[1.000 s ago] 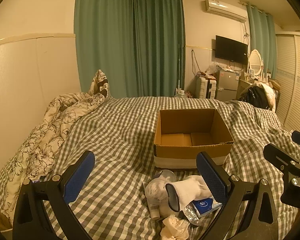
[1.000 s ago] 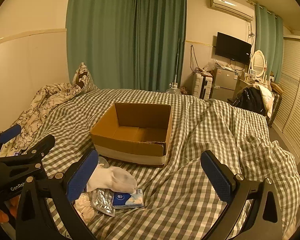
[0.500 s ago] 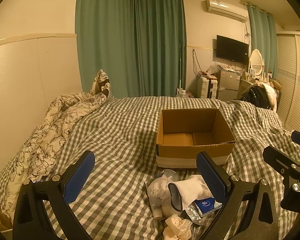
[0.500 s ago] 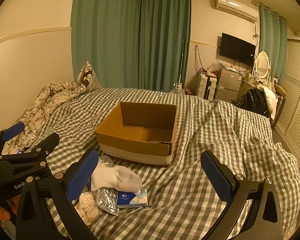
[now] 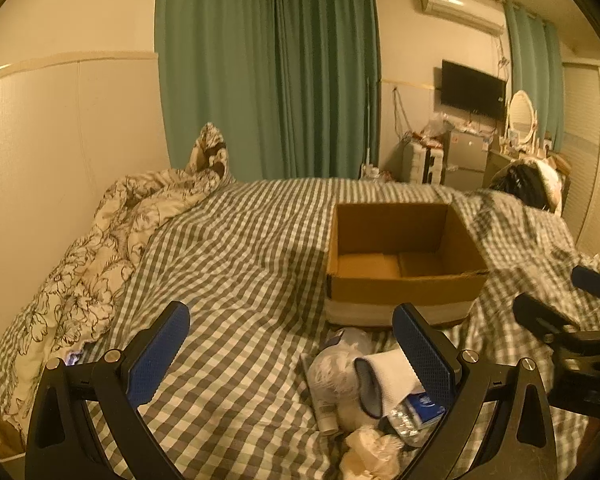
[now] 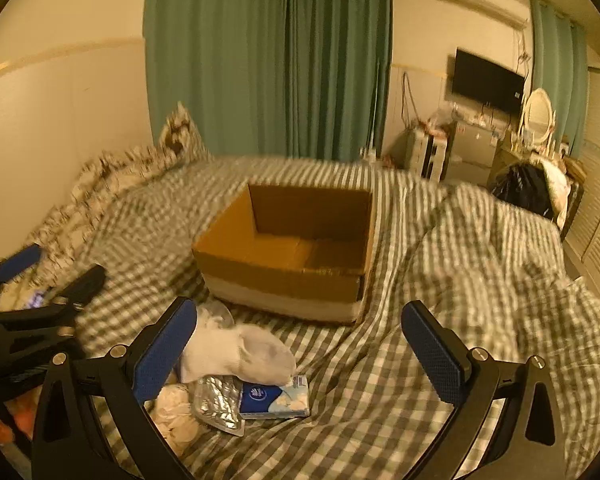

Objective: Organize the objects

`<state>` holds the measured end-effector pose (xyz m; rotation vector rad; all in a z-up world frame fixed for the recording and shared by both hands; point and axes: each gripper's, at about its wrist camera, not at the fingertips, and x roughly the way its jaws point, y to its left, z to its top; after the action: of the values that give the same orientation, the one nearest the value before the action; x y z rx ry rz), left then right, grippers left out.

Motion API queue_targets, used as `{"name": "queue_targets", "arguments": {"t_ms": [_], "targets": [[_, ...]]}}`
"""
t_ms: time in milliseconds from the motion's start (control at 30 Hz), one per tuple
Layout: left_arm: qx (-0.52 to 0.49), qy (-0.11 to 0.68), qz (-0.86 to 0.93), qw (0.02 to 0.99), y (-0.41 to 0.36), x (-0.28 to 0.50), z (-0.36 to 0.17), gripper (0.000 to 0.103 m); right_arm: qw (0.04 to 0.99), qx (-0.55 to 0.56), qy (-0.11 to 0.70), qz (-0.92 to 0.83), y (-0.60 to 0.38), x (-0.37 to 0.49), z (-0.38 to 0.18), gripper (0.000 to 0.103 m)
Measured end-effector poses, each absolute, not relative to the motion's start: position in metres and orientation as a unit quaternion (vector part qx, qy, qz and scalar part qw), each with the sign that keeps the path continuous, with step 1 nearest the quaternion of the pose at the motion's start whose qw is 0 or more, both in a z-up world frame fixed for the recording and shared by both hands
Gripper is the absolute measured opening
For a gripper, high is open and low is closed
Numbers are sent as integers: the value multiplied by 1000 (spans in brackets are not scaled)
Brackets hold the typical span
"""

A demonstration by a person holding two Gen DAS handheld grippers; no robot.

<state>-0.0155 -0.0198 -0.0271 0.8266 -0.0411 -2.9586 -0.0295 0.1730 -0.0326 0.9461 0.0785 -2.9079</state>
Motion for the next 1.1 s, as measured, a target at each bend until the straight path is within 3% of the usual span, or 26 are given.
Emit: {"name": "queue_targets", "arguments": {"t_ms": [300,433,600,667,767,1100], "targets": [[322,-18,-945,54,-31,-38,-73,103,84,427,5,-900,161,-85,-122,101],[337,-16,-939,59,-37,-44,-85,103,104,467,-7,-878,153,-100,-150,96],[352,-16,-934,60,-40,-46,-95,103,130,469,-19,-874,149,-96,-155,71],[358,-16,-932,57,-39,-47,-97,103,126,460,-10,-879,148,-91,-152,53],[363,-24,-930,51,-35,-47,-99,103,117,433,-15,-894,155,-80,-141,34],[382,-30,-923,18,-18,-63,-115,103,81,346,-13,-935,187,-53,-78,29]]}}
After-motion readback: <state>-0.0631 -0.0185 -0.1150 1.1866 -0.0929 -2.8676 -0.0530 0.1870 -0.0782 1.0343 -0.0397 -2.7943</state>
